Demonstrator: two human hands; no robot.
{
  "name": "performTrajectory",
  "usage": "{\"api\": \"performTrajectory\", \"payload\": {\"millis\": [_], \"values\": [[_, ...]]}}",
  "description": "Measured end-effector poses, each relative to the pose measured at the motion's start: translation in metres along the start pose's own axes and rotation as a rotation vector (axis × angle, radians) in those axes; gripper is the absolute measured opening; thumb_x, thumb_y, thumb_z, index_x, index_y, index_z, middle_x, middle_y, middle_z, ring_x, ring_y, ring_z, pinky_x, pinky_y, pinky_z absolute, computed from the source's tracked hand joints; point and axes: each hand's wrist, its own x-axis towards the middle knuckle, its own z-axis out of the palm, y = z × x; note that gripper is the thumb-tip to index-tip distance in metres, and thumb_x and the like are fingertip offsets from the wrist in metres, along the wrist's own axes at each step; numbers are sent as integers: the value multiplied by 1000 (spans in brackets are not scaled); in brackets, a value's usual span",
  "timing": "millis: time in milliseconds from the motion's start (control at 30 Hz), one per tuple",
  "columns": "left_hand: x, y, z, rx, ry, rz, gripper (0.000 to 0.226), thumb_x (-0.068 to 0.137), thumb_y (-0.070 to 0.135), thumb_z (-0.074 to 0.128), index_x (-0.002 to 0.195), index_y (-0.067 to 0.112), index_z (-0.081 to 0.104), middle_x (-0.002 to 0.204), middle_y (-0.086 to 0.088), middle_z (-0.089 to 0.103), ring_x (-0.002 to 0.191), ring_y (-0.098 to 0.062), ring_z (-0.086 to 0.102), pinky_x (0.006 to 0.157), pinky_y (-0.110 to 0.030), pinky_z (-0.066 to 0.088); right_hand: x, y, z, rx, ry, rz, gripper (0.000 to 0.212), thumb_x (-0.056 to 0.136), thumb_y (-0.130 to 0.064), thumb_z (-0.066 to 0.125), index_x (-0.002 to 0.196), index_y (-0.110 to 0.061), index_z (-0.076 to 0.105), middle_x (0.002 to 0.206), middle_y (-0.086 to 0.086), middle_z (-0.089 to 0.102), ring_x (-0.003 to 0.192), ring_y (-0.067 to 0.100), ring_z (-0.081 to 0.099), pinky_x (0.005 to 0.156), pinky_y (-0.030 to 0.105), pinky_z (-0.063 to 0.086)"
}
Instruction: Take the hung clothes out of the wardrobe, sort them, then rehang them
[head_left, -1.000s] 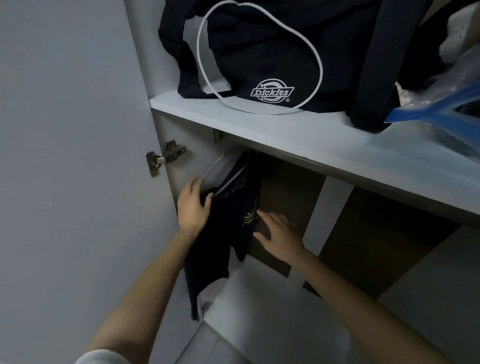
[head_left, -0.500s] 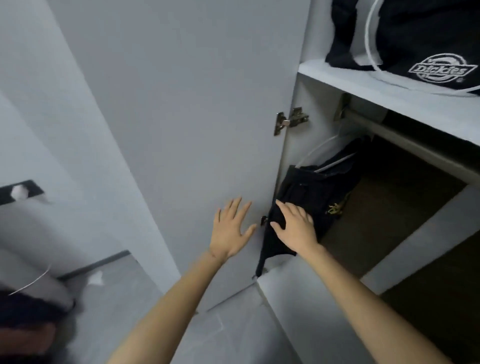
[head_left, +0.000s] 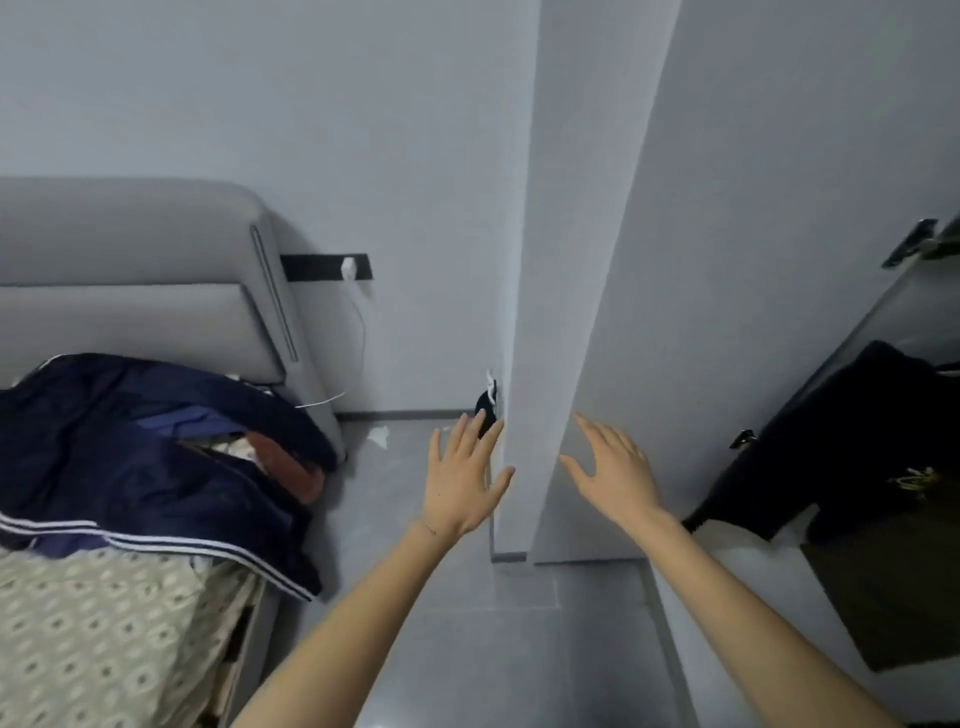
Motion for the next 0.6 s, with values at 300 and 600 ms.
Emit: {"api": "performTrajectory", "payload": {"millis": [300, 600], "values": [[-118, -155, -78, 74, 110, -330, 70, 96, 60, 36, 157, 30, 18, 165, 5, 14, 153, -18, 3, 121, -48, -4, -6, -184, 83, -19, -161, -252, 72, 95, -54, 48, 156, -29, 17, 160, 2, 25, 147, 21, 19, 119, 38, 19], [-182, -270, -122, 87, 213, -640, 85, 81, 69, 10, 157, 33, 18, 164, 7, 18, 153, -18, 2, 120, -49, -6, 12, -320, 136, -69, -231, -464, 71, 94, -53, 50, 154, -31, 21, 159, 1, 26, 147, 23, 21, 118, 38, 18]]}}
